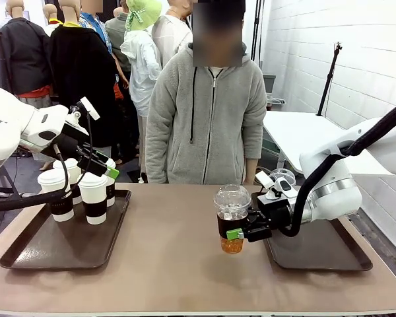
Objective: Distribute the coffee onto the tray.
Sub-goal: Pick up another iced Americano from the middle of the table and place it on the right Handle tray.
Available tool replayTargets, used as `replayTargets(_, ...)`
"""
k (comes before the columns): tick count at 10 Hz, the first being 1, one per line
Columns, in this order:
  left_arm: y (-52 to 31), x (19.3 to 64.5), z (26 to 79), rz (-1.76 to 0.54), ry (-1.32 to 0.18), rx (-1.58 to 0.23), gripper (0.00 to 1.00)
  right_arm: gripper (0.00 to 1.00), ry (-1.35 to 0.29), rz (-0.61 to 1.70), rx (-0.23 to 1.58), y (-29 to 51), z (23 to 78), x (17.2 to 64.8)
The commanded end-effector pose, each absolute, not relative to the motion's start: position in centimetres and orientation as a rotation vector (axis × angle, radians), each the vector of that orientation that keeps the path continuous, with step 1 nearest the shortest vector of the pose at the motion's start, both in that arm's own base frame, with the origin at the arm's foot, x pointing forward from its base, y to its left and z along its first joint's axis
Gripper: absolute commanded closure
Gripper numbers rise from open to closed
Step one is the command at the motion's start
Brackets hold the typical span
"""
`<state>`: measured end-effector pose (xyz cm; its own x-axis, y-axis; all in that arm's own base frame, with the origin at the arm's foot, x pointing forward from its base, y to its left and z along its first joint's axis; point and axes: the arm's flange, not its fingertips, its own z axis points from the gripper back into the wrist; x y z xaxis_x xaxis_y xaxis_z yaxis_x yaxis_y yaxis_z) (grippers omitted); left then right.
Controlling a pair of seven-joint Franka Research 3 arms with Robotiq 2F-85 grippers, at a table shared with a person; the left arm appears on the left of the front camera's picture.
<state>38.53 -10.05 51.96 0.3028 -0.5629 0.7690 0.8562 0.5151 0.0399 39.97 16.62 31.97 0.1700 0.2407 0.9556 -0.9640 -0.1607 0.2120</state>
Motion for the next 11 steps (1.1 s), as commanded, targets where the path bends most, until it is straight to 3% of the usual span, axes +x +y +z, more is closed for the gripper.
replayTargets(1,-9.8,38.9,51.7,-0.996,-0.833,-0.431,0.00,0.24,-0.815,1.300,1.257,16.6,32.2,40.0)
replayTargets(11,-9.8,38.9,51.7,-0.996,-0.833,-0.431,0.00,0.24,-1.001,1.168,1.061,-0.4,33.0,40.5)
